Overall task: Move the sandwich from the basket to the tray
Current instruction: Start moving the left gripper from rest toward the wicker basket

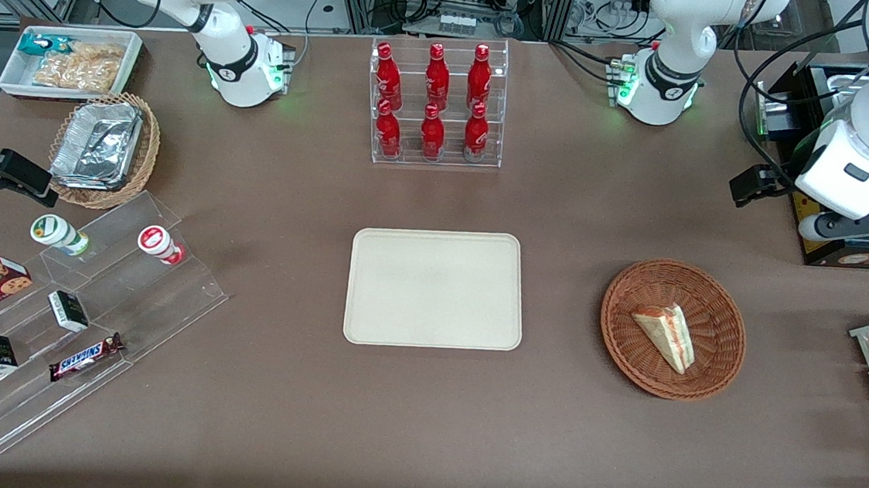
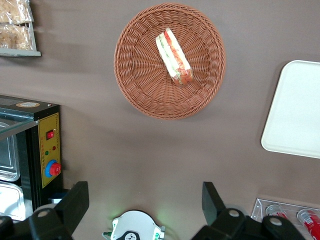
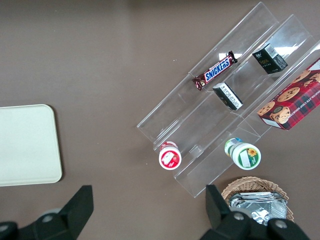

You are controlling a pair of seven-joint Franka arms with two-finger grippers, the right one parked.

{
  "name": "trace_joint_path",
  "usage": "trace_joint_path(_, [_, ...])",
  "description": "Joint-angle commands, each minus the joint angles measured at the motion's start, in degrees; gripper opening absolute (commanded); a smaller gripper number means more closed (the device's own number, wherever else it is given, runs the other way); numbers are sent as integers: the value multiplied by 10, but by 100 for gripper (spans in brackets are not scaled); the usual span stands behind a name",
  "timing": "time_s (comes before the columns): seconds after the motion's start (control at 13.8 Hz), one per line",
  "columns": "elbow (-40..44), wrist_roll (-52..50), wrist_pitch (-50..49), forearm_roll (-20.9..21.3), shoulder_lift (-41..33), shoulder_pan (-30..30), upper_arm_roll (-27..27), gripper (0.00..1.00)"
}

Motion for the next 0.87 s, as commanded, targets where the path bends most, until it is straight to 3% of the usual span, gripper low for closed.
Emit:
trace_joint_path(0.0, [4, 5, -7, -3, -5, -7, 5, 100])
trace_joint_path(0.43, [1, 3, -7, 1, 39, -2, 8, 100])
trace_joint_path(0.8, [-11, -15, 44, 3, 161, 21, 19, 100])
